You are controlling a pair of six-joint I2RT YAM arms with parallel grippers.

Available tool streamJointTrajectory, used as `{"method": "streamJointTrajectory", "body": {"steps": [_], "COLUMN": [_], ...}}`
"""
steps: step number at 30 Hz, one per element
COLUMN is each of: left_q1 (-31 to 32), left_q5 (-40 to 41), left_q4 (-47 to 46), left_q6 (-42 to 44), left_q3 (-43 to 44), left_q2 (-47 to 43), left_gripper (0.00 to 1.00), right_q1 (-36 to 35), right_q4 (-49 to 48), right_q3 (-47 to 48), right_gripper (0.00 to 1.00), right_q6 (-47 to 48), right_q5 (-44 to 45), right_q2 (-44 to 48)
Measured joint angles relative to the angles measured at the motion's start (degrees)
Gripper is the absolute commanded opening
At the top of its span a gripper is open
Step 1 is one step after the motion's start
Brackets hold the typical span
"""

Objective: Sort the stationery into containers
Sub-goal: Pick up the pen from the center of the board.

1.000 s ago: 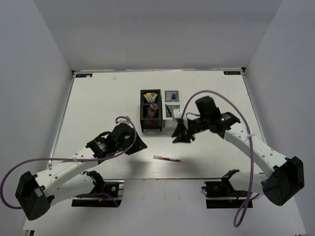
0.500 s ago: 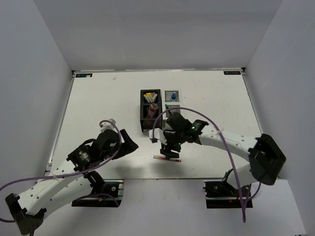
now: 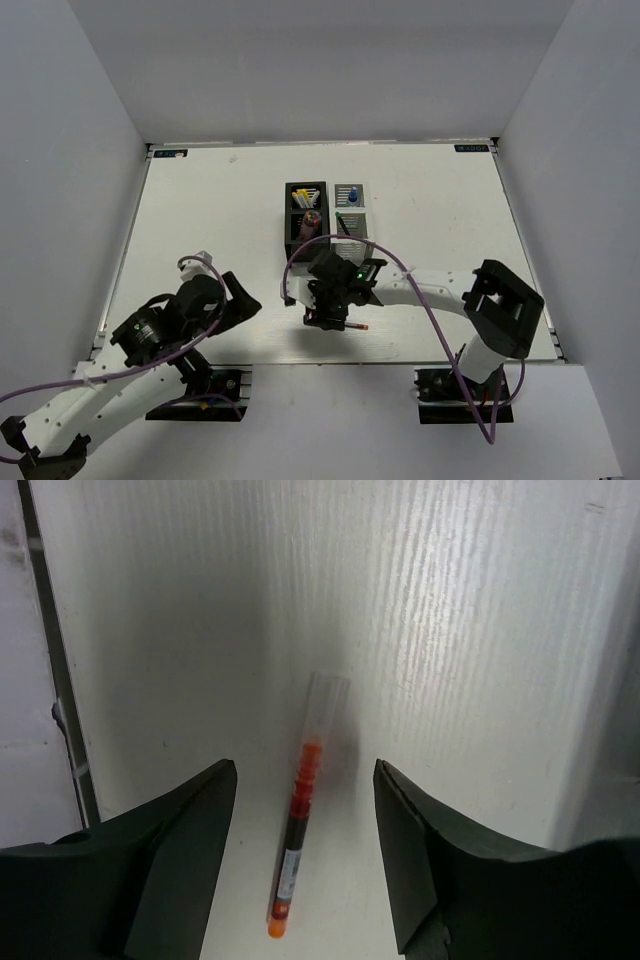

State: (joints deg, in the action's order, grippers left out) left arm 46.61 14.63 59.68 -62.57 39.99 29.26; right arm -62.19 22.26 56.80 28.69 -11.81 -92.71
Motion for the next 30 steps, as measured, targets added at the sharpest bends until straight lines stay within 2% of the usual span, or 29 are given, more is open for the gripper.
{"method": "streamJointTrajectory", "body": {"steps": [6,10,16,22,27,30], "left_q1": [-0.52,-0.61,-0.66,-0.68,-0.68,-0.68], "left_q5": [0.46,1.16,1.49,1.7,1.92,1.95], "left_q4": [5.33,7.76,9.75,10.45,10.54,10.56], "left_q6": [-0.61,-1.31,-2.01,-2.03,-2.05,-2.01], "left_q3": [2.08,3.28,3.78,3.78,3.78,3.78], "left_q2": [-1.81,-3.08,-3.28,-3.28,-3.28,-3.39], "left_gripper": [0.83,0.83,0.83,0.83,0.83,0.83], "right_q1": [-2.54,-3.5,-3.87,-3.37,-3.37,-2.71], "right_q4": [-2.03,-3.98,-6.93,-7.26,-1.44,5.92], "right_q3": [0.0,0.02,-0.11,-1.27,-1.16,1.86], "right_gripper": [0.58,0.48,0.24,0.0,0.0,0.0], "right_q6": [-2.69,-4.33,-7.21,-6.58,-3.58,-1.14], "right_q5": [3.23,5.9,7.8,3.58,-1.49,-4.09], "right_q2": [-4.11,-5.49,-6.01,-5.27,-4.15,-3.85]}}
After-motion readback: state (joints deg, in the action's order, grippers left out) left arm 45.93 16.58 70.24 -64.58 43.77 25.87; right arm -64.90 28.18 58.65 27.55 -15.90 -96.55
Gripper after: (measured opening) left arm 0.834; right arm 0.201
